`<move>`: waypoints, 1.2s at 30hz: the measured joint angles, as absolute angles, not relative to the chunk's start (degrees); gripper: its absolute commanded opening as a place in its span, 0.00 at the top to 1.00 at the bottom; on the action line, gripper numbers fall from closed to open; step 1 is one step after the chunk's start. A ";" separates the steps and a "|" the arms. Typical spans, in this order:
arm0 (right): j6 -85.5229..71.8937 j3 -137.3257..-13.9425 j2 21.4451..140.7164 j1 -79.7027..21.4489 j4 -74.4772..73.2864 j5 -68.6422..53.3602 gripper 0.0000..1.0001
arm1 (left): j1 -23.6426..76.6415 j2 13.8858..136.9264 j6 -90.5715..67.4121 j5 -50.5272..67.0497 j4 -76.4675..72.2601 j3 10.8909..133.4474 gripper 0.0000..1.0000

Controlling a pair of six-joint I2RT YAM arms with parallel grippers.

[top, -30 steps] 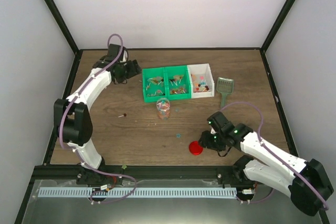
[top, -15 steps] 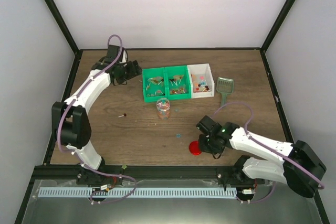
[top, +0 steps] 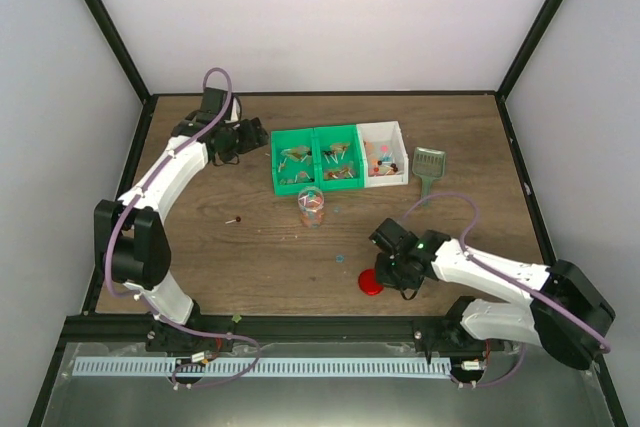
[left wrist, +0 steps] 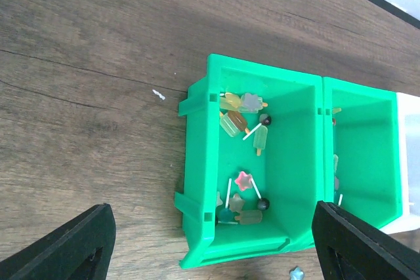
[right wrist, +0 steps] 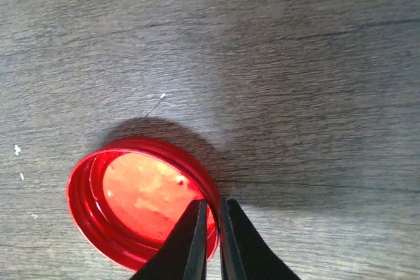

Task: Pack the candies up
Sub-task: Pick up the bottle lid at the center of the board.

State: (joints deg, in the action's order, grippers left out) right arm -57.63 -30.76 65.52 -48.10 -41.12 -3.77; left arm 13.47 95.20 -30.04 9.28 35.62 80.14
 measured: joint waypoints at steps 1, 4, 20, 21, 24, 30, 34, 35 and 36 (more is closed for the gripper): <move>-57.63 -30.85 65.98 -48.10 -41.12 -3.79 0.96 | 13.47 95.20 -30.04 9.30 35.59 80.14 0.16; -57.41 -31.33 66.98 -48.10 -41.10 -3.77 0.97 | 13.47 95.20 -30.04 9.34 35.62 80.12 0.16; -55.18 -37.52 62.54 -44.21 -41.34 -6.15 0.99 | 11.86 96.07 -30.68 15.07 35.46 80.12 0.11; -54.63 -38.54 62.37 -42.96 -41.34 -6.46 0.99 | 11.07 96.29 -31.29 16.49 34.94 79.90 0.11; -52.21 -42.09 62.33 -39.68 -41.17 -7.68 0.99 | 8.67 96.01 -33.21 20.47 31.62 77.58 0.06; -49.01 -46.24 61.80 -32.40 -35.38 -17.96 0.99 | 7.51 93.54 -34.15 31.38 23.83 74.78 0.00; -49.95 -46.28 62.54 -27.20 -25.98 -28.82 0.99 | 8.12 89.03 -35.27 40.88 16.32 73.69 0.00; -50.65 -46.28 63.29 -26.41 -22.04 -31.99 0.99 | 8.36 87.22 -36.97 43.59 12.19 71.83 0.00; -51.31 -46.28 64.31 -26.04 -18.11 -34.96 0.99 | 8.62 85.45 -39.09 46.24 8.12 69.65 0.00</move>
State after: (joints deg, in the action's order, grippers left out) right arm -51.31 -46.28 64.31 -26.04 -18.11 -34.96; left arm 8.62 85.45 -39.09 46.24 8.12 69.65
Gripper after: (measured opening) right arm 0.016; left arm 0.999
